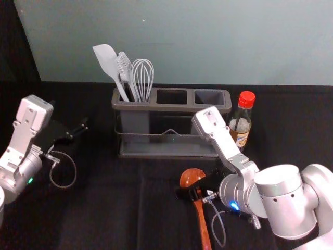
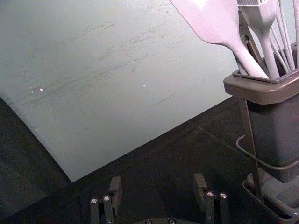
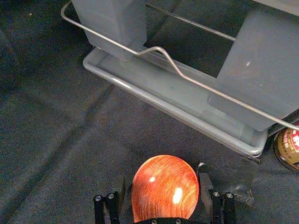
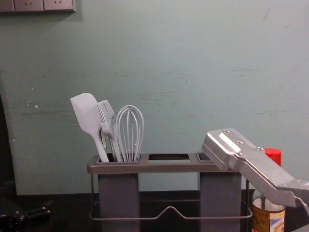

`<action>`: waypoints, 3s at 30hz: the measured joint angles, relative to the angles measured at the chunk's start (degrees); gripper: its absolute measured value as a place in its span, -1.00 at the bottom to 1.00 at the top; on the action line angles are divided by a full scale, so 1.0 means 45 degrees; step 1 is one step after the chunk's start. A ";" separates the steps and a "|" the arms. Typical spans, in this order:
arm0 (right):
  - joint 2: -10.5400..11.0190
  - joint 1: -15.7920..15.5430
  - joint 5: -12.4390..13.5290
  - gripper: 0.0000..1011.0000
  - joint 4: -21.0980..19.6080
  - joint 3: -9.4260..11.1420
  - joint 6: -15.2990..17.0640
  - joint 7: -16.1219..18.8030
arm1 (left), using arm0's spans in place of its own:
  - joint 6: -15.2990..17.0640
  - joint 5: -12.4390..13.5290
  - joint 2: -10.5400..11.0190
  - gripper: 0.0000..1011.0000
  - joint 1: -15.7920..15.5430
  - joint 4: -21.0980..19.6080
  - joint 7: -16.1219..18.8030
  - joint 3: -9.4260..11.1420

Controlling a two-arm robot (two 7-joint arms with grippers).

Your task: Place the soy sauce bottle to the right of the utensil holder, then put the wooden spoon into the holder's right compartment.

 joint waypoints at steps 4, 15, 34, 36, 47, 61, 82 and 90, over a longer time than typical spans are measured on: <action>-0.0057 -0.0010 -0.0086 0.98 0.0042 0.0046 -0.0034 0.0053 | 0.0000 0.0000 0.0000 0.99 0.0001 0.0000 0.0000 0.0000; -0.0183 -0.0060 -0.0380 0.98 0.0142 0.0145 -0.0150 0.0233 | 0.0000 0.0000 0.0000 0.99 0.0001 0.0000 0.0000 -0.0001; -0.0382 -0.0146 -0.0851 0.66 0.0162 0.0382 -0.0229 0.0528 | 0.0000 0.0000 0.0000 0.99 0.0001 0.0000 0.0000 0.0000; -0.0330 -0.0178 -0.0888 0.66 0.0030 0.0397 -0.0147 0.0659 | 0.0000 0.0000 0.0000 0.99 0.0001 0.0000 0.0000 0.0000; 0.1500 0.0021 -0.1254 0.66 -0.1856 -0.0330 0.0350 0.2299 | 0.0000 0.0000 0.0000 0.99 0.0000 0.0000 0.0000 -0.0001; 0.4687 -0.0728 -0.0397 0.66 -0.3146 0.0565 -0.3358 0.4402 | 0.0000 -0.0001 0.0000 0.99 0.0000 0.0000 0.0000 0.0000; 0.3775 -0.1346 -0.1743 0.66 -0.3910 0.1312 -0.7898 0.0697 | 0.0001 0.0000 0.0000 0.99 0.0000 0.0000 0.0000 0.0000; 0.3272 -0.1222 -0.1695 0.66 -0.3676 0.1370 -0.7647 0.0766 | 0.0000 0.0000 0.0000 0.99 0.0000 0.0000 0.0000 -0.0001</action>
